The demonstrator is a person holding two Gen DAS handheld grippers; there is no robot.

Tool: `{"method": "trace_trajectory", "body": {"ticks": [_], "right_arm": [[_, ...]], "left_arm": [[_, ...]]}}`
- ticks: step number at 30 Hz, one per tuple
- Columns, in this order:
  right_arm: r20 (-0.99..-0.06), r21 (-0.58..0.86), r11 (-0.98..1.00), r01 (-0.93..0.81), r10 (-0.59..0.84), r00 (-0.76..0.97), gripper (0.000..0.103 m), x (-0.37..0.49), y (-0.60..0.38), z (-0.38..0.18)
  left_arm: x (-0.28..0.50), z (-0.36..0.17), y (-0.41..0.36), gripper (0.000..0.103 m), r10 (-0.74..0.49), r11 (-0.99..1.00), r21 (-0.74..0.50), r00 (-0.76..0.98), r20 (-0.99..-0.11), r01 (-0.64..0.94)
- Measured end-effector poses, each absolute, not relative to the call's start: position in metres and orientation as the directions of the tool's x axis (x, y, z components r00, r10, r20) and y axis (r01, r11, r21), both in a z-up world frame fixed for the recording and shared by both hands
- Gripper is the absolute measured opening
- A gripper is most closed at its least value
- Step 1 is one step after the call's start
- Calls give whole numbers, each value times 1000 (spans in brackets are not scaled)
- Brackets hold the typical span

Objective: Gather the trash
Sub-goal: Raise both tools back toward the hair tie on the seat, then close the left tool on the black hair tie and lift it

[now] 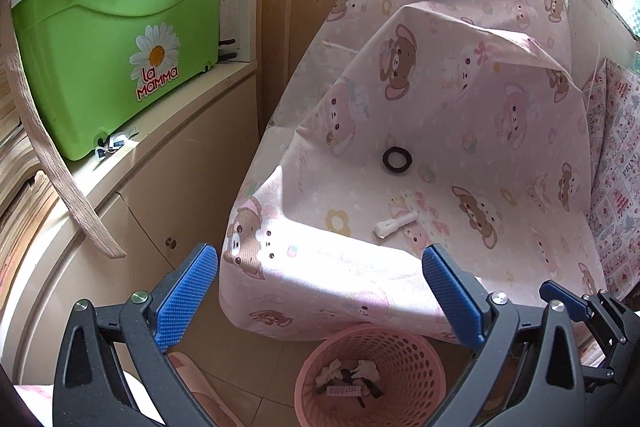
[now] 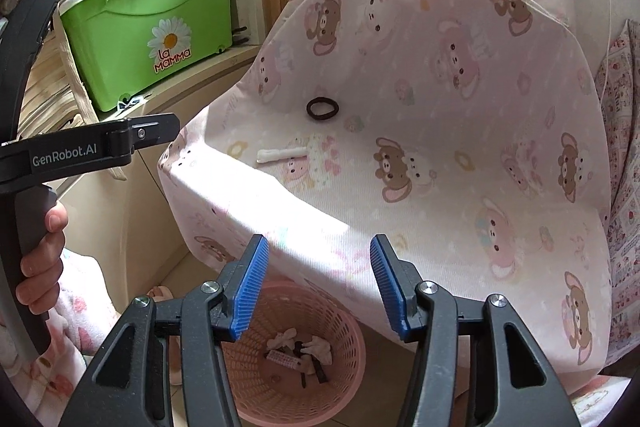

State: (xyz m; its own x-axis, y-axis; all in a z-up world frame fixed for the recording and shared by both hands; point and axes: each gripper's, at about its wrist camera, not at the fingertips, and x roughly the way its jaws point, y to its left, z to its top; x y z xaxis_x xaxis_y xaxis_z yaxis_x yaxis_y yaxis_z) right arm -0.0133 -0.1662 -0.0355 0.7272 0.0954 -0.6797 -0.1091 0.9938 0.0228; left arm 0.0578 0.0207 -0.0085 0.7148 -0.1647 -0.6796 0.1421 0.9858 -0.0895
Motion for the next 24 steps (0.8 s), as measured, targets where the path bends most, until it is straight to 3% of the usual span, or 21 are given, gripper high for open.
{"method": "trace_trajectory", "body": {"ticks": [6, 11, 14, 16, 18, 20, 21, 24], "right_arm": [[-619, 13, 999, -43, 42, 784, 65, -2, -182, -20], [-581, -39, 998, 45, -59, 812, 68, 17, -200, -13], [-596, -38, 995, 94, -98, 797, 68, 31, -215, -15], [-620, -8, 992, 126, -104, 777, 68, 38, -227, -17], [-647, 28, 989, 144, -92, 757, 68, 43, -236, -18], [-675, 41, 987, 153, -86, 733, 68, 48, -243, -20], [-693, 21, 988, 151, -95, 715, 68, 52, -244, -22], [-711, -12, 989, 146, -111, 694, 68, 57, -248, -28]], "left_arm": [[75, 12, 11, 101, -128, 989, -27, 760, -637, 144], [103, 37, -6, 101, -141, 984, 1, 772, -620, 181], [120, 39, -21, 101, -196, 971, -26, 736, -649, 236], [136, 31, -35, 98, -235, 957, -52, 657, -716, 285], [152, 16, -44, 70, -316, 933, -150, 549, -774, 326], [167, 1, -51, 57, -356, 922, -225, 463, -811, 315], [174, -5, -54, 50, -364, 920, -246, 439, -821, 304], [191, -14, -66, 46, -337, 931, -228, 431, -837, 286]]}}
